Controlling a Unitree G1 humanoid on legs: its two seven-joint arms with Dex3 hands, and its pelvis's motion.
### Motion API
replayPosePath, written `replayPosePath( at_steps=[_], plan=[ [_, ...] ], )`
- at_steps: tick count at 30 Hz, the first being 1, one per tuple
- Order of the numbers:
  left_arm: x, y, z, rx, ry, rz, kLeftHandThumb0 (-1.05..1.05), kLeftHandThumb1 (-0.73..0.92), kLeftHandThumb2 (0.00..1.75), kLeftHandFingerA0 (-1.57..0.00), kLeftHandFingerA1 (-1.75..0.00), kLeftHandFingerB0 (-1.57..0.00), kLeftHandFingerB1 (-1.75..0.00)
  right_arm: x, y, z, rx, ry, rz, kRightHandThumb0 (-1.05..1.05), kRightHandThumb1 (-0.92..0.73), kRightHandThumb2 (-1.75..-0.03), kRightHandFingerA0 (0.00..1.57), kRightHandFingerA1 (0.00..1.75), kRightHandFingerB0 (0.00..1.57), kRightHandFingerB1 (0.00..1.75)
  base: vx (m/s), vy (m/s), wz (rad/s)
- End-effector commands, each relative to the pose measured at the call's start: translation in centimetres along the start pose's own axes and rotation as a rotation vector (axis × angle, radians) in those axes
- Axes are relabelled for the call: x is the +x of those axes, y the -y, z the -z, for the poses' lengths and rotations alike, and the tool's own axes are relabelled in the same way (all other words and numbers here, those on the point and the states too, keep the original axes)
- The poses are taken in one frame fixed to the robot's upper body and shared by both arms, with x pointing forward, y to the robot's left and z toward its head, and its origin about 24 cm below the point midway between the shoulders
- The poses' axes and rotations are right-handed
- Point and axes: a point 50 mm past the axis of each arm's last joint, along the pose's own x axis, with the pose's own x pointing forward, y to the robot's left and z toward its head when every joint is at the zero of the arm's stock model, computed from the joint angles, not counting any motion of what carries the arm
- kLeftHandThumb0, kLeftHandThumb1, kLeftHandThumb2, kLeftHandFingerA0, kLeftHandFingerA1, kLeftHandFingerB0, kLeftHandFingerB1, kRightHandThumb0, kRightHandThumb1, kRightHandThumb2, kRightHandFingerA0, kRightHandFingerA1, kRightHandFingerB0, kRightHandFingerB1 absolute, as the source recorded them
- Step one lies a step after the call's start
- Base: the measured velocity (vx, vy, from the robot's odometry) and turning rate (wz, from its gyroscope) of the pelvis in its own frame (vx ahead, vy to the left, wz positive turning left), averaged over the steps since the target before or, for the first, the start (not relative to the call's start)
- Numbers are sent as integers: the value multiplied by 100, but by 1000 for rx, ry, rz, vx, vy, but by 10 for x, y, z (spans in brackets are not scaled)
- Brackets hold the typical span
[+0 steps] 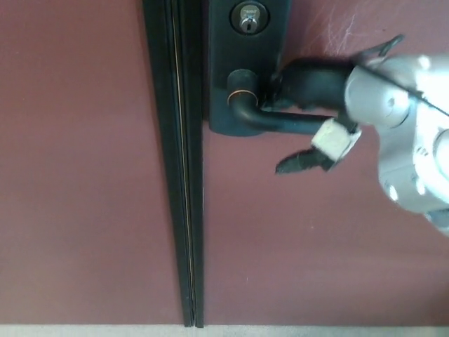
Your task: The robot walks towards the door handle and put its right hand on it and twist the handle
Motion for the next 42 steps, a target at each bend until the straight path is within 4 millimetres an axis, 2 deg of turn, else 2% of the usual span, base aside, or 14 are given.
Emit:
replayPosePath(
  at_steps=[1, 6, 7, 19, 23, 24, 25, 29, 30, 32, 33, 34, 36, 42],
  plan=[
    [-3, -1, 8, -1, -22, 23, -18, 38, 63, -70, -83, -55, -68, -32, 68, 9, 70, -27, 328, -72, -49, -85, 0, 17, 0, 13, 0, 0, 0],
    [-3, -1, 8, -1, -22, 23, -18, 38, 63, -70, -83, -55, -68, -32, 71, 10, 75, -21, 320, -72, -49, -85, 0, 17, 0, 13, -36, 2, 0],
    [-3, -2, 10, -8, -27, 20, -29, 51, 56, -73, -47, -58, -41, -35, 84, 12, 85, -12, 304, -72, -48, -84, 0, 17, 0, 14, 0, 0, 0],
    [-4, 0, 13, -12, -32, 28, -29, 51, 56, -73, -48, -58, -42, -49, 113, 27, 254, 122, 201, -72, -46, -85, 0, 22, 0, 16, 0, 0, 0],
    [-3, 0, 9, -13, -20, 35, -29, 51, 56, -73, -48, -58, -42, -88, 121, 35, 279, 184, 242, -71, -45, -85, 4, 41, 2, 16, 0, 0, 0],
    [-2, 1, 6, -14, -13, 38, -29, 51, 56, -73, -48, -58, -42, -102, 123, 36, 270, 201, 258, -73, -58, -57, 16, 32, 0, 19, 100, 4, 4],
    [-2, 1, 5, -12, -8, 38, -30, 51, 56, -73, -48, -58, -42, -135, 126, 41, 276, 254, 273, -73, -46, -85, 5, 36, 4, 15, 0, 0, 0],
    [-1, 2, 3, -4, -5, 38, -29, 50, 56, -73, -48, -58, -42, -188, 126, 56, 257, 319, 306, -72, -45, -84, 4, 41, 2, 17, 36, 4, 3],
    [-1, 0, 2, 0, -4, 38, -29, 50, 56, -73, -48, -58, -42, -204, 123, 61, 251, 330, 315, -73, -57, -58, 15, 31, 3, 21, 0, 0, 0],
    [-1, 0, 2, -4, -4, 40, -29, 50, 56, -73, -48, -58, -42, -233, 116, 73, 255, 335, 323, -76, -46, -81, 15, 43, 5, 24, 0, 0, 0],
    [-1, 1, 3, -5, -6, 42, -29, 50, 56, -73, -48, -58, -42, -246, 112, 77, 257, 340, 326, -37, -24, -88, 1, 47, 0, 49, 0, 0, 0],
    [-1, 2, 3, -6, -6, 43, -29, 50, 56, -74, -48, -58, -42, -257, 109, 80, 264, 339, 328, -37, -24, -88, 1, 47, 0, 48, 0, 0, 0],
    [-1, 3, 3, -6, -5, 49, -29, 50, 56, -74, -48, -58, -42, -284, 95, 89, 293, 327, 338, -74, -46, -78, 19, 44, 9, 35, 0, 0, 0],
    [1, 4, -2, -2, 9, 62, -30, 50, 56, -74, -48, -58, -42, -327, 60, 112, 422, 285, 381, -70, -44, -76, 25, 46, 13, 37, 0, 0, 0]
  ],
)
